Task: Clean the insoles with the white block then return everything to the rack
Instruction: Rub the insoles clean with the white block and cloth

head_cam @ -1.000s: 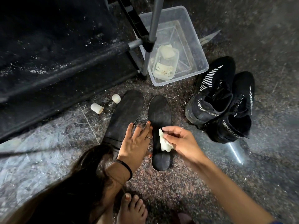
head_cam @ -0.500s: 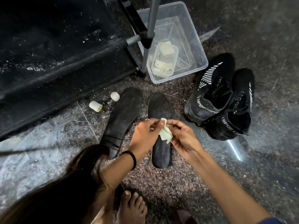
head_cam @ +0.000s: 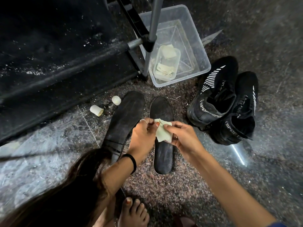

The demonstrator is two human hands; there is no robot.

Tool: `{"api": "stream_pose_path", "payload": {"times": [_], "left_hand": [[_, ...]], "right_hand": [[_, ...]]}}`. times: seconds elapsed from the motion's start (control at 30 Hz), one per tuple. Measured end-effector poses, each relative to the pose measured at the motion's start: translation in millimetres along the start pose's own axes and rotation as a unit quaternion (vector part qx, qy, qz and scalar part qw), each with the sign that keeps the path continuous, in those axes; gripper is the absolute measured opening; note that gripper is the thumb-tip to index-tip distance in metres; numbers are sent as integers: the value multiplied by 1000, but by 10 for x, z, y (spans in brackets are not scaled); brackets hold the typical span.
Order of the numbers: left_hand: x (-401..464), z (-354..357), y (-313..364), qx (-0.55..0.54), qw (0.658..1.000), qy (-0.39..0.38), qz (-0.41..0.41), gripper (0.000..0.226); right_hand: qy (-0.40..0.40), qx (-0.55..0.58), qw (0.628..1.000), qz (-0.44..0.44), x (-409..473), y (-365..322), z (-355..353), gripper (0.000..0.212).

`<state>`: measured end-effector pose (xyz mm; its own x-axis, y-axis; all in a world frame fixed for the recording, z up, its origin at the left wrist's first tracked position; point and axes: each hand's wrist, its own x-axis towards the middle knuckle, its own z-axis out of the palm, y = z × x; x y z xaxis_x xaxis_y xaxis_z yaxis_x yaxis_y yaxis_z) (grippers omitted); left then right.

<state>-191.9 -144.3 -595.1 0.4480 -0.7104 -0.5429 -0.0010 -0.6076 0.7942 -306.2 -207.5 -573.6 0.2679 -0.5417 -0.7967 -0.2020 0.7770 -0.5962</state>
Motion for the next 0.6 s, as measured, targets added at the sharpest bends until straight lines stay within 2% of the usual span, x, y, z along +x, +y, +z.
{"api": "stream_pose_path", "payload": {"times": [0.13,0.33,0.47,0.6], "left_hand": [[33,-18,27,-6,1000,-14,8,1],[59,-37,61,-20,999,-32,13,10],[92,-27,83,-11,1000,-15,19,7],[96,-61,53,-5,1000,-2,5,24]], "right_hand": [[11,78,996,50,49,-46,50,0],[-7,149,986,80,74,-100,94,22],[20,44,999,20,100,-235,122,15],[64,-98,988,-103,192,-608,100,20]]}}
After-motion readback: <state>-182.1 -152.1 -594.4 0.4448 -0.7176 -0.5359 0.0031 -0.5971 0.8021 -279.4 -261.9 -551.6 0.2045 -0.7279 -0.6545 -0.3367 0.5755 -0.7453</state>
